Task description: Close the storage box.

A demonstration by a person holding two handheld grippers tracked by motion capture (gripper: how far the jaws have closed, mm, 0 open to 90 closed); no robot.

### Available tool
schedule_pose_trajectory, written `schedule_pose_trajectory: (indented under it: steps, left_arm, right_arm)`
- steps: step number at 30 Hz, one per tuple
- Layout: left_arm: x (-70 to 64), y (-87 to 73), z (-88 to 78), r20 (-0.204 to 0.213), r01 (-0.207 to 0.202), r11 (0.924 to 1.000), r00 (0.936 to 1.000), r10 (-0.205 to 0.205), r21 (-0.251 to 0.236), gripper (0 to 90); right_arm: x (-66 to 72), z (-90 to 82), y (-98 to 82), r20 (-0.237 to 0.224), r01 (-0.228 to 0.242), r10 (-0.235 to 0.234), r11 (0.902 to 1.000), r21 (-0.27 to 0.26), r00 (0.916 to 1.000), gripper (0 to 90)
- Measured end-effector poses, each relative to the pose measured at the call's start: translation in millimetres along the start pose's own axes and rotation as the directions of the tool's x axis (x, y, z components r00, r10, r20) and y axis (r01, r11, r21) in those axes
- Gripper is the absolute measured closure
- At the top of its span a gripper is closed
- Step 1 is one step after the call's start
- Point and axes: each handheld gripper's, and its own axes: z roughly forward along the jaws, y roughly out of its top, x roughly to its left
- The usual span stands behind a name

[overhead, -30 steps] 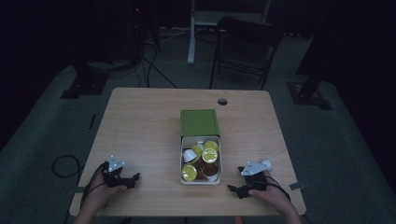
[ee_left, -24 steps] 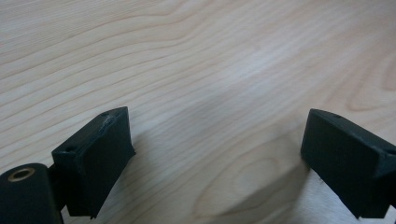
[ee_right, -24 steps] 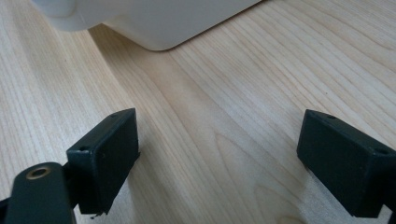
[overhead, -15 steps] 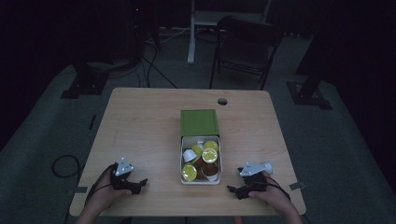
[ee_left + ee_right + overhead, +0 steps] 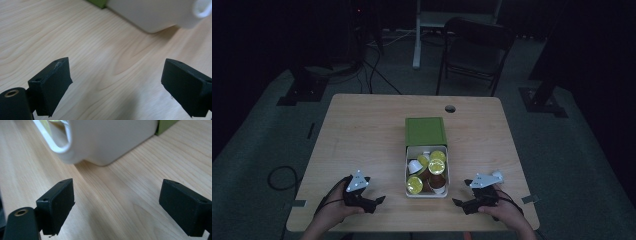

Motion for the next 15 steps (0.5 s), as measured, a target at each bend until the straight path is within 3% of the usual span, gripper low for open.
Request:
schedule_pose_trajectory:
  steps: [1, 6, 11, 15]
  left_arm:
    - [-3.5, 2.4, 2.3, 0.028, -0.006, 0.9998, 0.9996, 0.006, -0.019, 9.3]
    - [-15.4, 12.2, 11.8, 0.079, -0.035, 0.9977, 0.9961, 0.040, -0.058, 9.3]
    - [-22.6, 23.4, 16.1, 0.090, -0.060, 0.9960, 0.9937, 0.066, -0.067, 9.3]
    - [-24.1, 30.7, 18.8, 0.094, -0.052, 0.9942, 0.9937, 0.061, -0.094, 9.3]
  right_arm:
    - [0.6, -0.8, 1.0, -0.002, -0.002, 0.002, 1.0000, -0.007, 1.0000, 12.5]
    - [4.5, -5.8, 8.6, -0.010, -0.008, 0.008, 0.9988, -0.049, 0.9999, 12.5]
    - [5.8, -9.2, 15.9, -0.030, -0.024, 0.022, 0.9960, -0.086, 0.9993, 12.5]
    - [5.6, -11.2, 21.3, -0.056, -0.056, 0.049, 0.9905, -0.126, 0.9972, 12.5]
